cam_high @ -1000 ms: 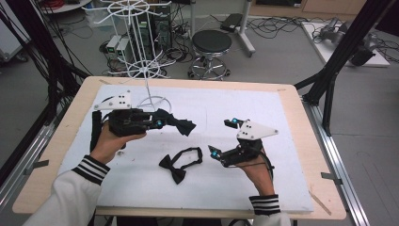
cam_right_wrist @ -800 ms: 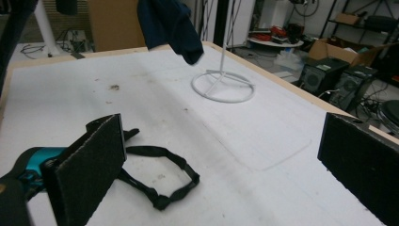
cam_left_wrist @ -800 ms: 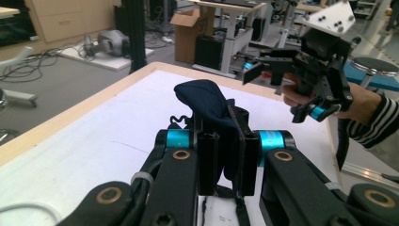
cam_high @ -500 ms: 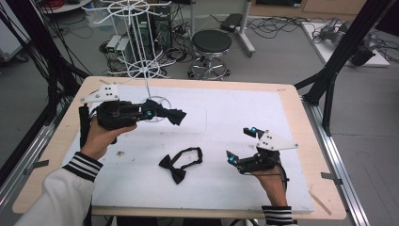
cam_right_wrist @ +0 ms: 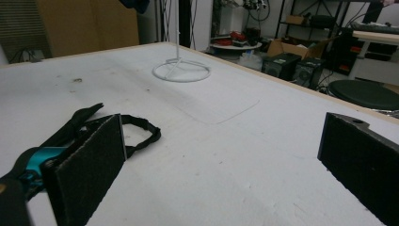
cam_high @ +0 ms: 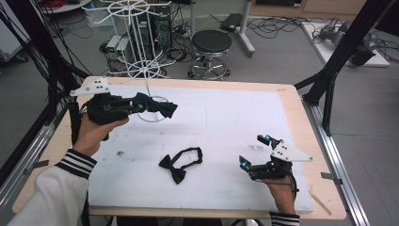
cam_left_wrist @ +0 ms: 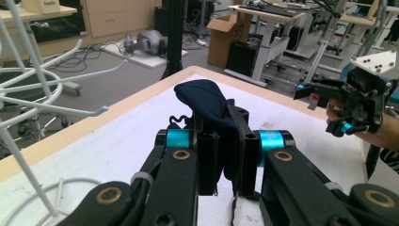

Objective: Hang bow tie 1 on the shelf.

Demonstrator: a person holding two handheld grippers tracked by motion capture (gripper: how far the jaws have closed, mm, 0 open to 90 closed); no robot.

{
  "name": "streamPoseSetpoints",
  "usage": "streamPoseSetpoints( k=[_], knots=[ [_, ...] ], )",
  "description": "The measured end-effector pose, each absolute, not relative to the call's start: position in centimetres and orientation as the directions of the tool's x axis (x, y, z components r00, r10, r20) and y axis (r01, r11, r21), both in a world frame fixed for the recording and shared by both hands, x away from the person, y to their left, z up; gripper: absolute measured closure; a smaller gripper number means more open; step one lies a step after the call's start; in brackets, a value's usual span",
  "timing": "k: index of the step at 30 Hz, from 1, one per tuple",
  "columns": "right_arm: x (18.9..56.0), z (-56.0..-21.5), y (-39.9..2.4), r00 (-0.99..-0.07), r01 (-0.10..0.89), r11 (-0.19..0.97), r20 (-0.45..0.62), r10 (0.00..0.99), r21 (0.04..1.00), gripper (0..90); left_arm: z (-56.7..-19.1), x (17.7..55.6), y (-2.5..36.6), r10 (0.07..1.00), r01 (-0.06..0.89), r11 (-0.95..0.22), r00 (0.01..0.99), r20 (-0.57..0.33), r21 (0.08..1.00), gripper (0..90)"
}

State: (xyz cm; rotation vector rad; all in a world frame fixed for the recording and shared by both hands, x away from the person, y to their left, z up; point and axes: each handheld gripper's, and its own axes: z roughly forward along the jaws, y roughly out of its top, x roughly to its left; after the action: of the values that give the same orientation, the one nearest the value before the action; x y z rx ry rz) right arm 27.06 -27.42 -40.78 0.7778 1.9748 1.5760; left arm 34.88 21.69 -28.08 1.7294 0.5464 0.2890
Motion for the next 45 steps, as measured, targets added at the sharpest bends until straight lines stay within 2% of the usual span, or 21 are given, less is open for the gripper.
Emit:
streamPoseSetpoints(
  k=[6,18,45],
  knots=[
    [26.7,-41.4,-28.1,-0.696,0.13,0.168,-0.031,0.717,0.977,0.6,-27.6,34.8,22.4,0.534,0.209,-0.138,0.839,-0.105,0.968,82.6],
    [26.0,-41.9,-29.0,-0.673,0.062,0.094,-0.028,0.739,0.994,0.6,-26.7,35.2,23.3,0.582,0.204,-0.117,0.807,-0.099,0.972,82.5],
    [25.6,-42.4,-29.1,-0.67,0.056,0.079,-0.021,0.742,0.995,0.7,-26.5,37.8,23.1,0.666,0.216,-0.073,0.737,-0.114,0.974,82.3]
  ],
)
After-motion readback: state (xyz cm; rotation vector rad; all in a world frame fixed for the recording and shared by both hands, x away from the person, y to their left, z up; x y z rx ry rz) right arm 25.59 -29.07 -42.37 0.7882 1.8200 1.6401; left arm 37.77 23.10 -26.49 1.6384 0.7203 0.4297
